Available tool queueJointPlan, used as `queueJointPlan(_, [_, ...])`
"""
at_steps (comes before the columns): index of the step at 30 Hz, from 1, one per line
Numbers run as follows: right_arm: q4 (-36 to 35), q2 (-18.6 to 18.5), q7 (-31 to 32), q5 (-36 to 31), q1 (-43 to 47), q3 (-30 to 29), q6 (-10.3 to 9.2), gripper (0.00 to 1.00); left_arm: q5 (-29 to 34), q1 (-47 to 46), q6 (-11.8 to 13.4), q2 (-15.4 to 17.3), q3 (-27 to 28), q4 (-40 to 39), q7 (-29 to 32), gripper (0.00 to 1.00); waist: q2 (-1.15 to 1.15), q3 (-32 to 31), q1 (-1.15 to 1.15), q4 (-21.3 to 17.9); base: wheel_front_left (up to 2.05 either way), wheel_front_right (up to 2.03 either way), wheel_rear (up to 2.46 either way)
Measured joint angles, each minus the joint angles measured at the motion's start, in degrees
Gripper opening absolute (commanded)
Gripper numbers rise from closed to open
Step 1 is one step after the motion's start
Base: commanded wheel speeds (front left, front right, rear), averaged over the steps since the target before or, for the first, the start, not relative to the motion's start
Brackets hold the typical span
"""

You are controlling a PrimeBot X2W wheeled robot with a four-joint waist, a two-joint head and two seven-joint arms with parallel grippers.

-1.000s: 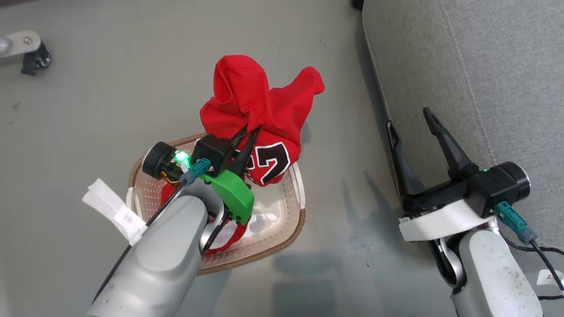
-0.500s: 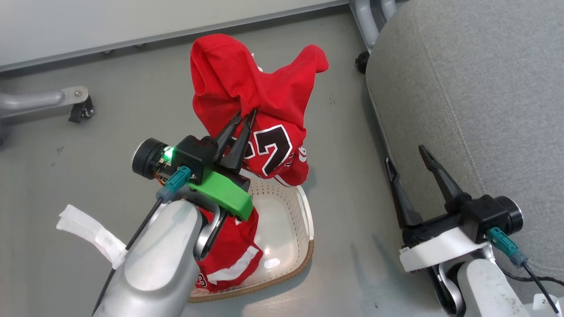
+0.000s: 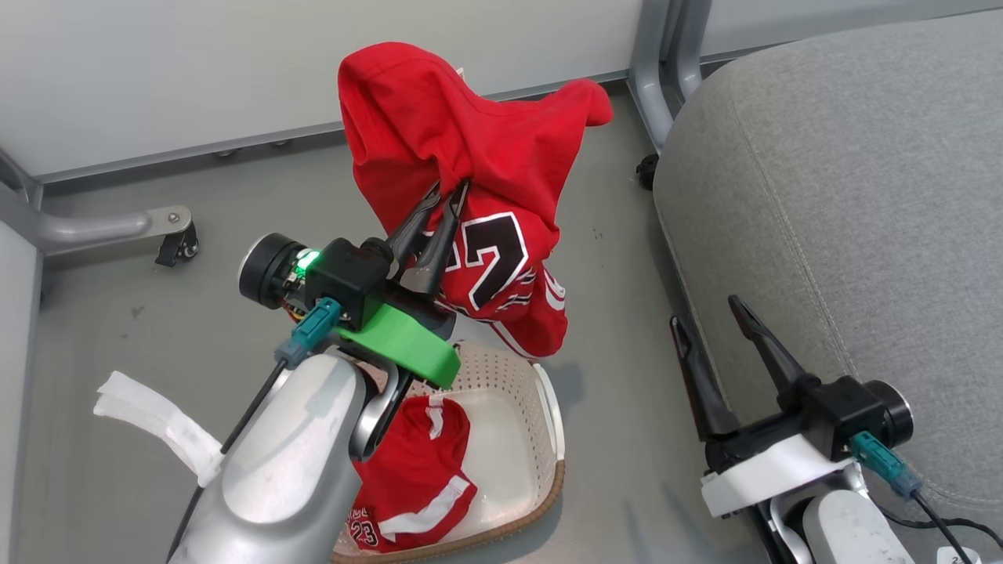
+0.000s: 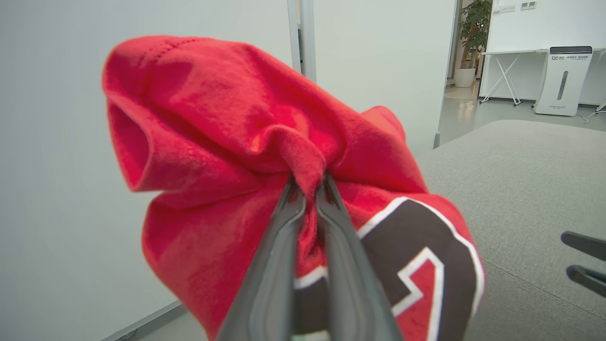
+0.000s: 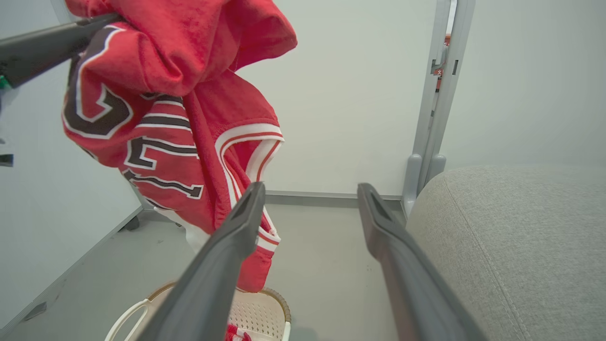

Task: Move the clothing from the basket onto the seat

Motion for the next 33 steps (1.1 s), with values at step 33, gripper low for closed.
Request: queueJointPlan(33, [7.8,0.0,0.0,-3.4,-13.9,13.9,0.00,1.00,-1.7,-1.4,0.3,-3.3,-6.8,-2.5,0.0,0.00,0.00,1.3,0.00,4.1,0.00,0.00,0.00])
